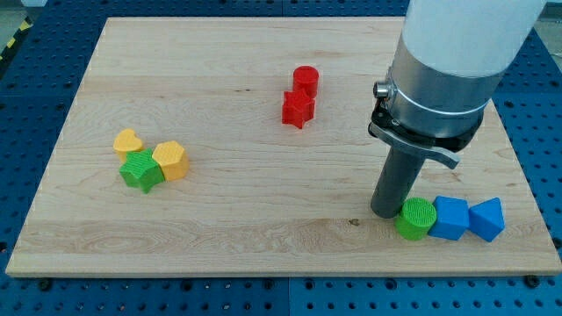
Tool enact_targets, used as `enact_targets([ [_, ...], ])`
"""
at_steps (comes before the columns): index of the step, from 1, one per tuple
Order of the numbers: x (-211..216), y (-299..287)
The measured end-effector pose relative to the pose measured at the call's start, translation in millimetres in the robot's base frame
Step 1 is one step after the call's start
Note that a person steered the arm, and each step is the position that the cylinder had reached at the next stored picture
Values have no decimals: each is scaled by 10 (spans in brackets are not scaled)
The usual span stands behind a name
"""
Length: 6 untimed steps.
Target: Nudge the red star up a bit
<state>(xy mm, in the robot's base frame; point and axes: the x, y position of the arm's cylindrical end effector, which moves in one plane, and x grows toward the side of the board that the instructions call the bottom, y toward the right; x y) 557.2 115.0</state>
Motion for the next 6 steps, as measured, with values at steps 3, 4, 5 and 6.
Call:
enact_targets([
  [3,3,-628],
  [4,3,-1188],
  [5,2,-1833],
  [6,2,-2448],
])
